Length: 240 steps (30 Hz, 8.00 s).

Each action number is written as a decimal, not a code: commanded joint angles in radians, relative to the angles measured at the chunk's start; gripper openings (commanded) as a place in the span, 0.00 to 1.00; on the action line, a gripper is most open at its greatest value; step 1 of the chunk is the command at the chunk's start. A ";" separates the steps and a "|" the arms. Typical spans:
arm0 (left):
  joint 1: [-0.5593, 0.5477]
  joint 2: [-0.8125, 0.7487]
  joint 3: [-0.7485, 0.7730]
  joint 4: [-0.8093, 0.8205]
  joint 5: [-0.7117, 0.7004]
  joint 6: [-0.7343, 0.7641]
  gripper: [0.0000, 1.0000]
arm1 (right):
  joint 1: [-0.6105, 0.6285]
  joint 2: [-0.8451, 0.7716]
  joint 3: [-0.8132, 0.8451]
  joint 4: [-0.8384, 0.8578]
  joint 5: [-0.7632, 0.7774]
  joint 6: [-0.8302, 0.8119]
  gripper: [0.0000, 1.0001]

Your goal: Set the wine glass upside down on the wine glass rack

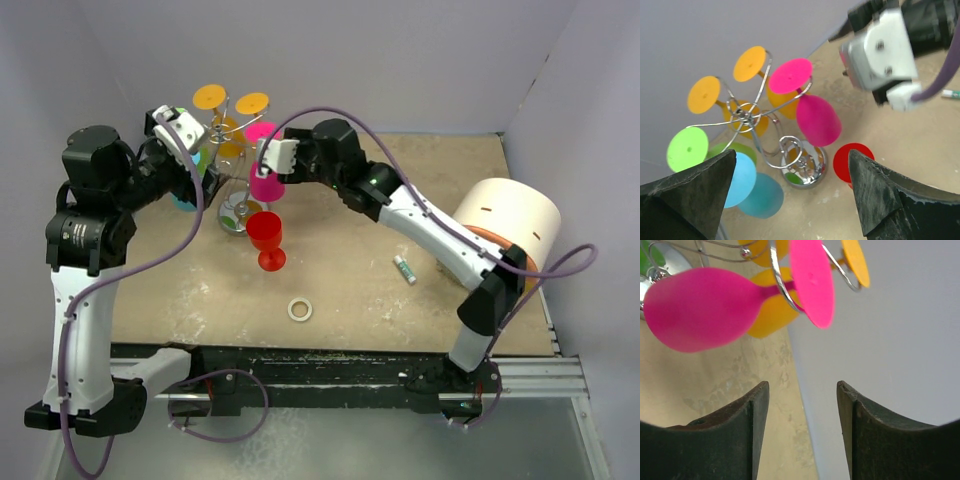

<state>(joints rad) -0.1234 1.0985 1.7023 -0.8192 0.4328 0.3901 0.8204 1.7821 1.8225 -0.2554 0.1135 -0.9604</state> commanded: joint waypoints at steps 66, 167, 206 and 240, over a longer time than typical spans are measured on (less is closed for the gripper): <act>-0.380 0.391 -0.319 -0.303 -0.069 0.416 0.03 | -0.534 -0.458 -0.402 -0.011 -0.692 0.610 0.73; -0.379 0.323 0.264 0.291 0.101 -0.271 0.24 | -0.516 -0.225 0.047 0.000 -0.492 1.295 0.00; 0.180 -0.051 0.049 0.127 -0.339 -0.338 0.99 | -0.156 -0.256 0.208 -0.358 -0.411 0.281 0.00; 0.302 0.048 0.064 0.158 -0.363 -0.349 0.99 | 0.217 0.069 0.399 -0.174 0.030 -0.270 0.00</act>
<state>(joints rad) 0.1692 1.1469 1.7565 -0.7151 0.0769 0.0601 1.0298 1.8347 2.1784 -0.5240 0.0780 -1.1416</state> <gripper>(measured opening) 0.990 0.011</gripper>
